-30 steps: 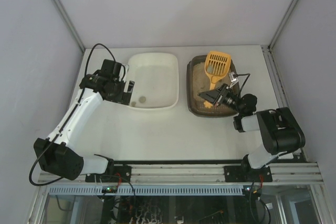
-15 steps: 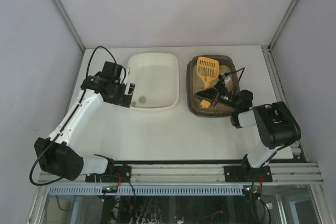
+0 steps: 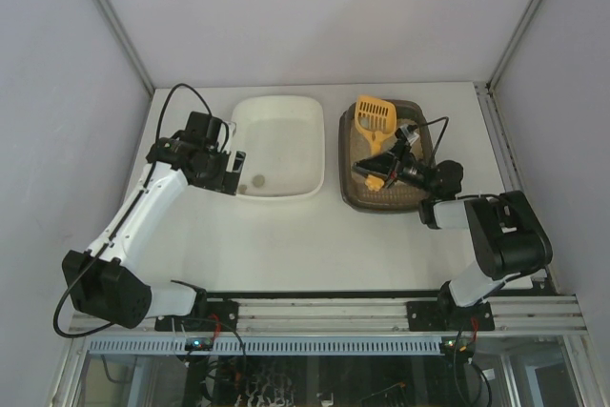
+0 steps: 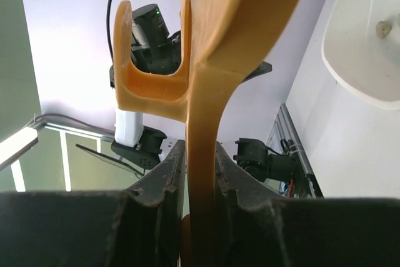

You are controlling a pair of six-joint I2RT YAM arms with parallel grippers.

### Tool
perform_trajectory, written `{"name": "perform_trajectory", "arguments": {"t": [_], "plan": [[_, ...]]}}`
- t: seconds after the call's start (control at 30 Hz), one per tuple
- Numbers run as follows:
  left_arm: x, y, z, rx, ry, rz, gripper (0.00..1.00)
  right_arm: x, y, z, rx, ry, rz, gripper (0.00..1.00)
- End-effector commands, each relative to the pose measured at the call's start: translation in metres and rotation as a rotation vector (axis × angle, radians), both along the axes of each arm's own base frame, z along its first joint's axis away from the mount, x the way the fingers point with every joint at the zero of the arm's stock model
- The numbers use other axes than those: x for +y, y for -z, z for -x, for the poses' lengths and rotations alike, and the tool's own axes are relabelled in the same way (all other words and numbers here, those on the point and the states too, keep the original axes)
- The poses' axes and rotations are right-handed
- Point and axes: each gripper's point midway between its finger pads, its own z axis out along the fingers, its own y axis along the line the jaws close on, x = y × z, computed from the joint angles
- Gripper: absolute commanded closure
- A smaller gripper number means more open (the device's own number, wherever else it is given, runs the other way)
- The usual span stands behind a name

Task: Clean the litter box

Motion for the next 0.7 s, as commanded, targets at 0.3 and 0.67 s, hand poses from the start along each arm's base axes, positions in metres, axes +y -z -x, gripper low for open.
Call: {"name": "perform_trajectory", "arguments": {"t": [0.3,0.67], "plan": [[-0.005,-0.006,0.002,-0.027,0.016,0.033,0.08,-0.002,0.057,-0.006,-0.009,-0.009,0.229,1.00],[-0.004,-0.006,0.000,-0.031,0.012,0.027,0.08,-0.026,0.098,0.001,-0.136,0.126,0.728,1.00]]}}
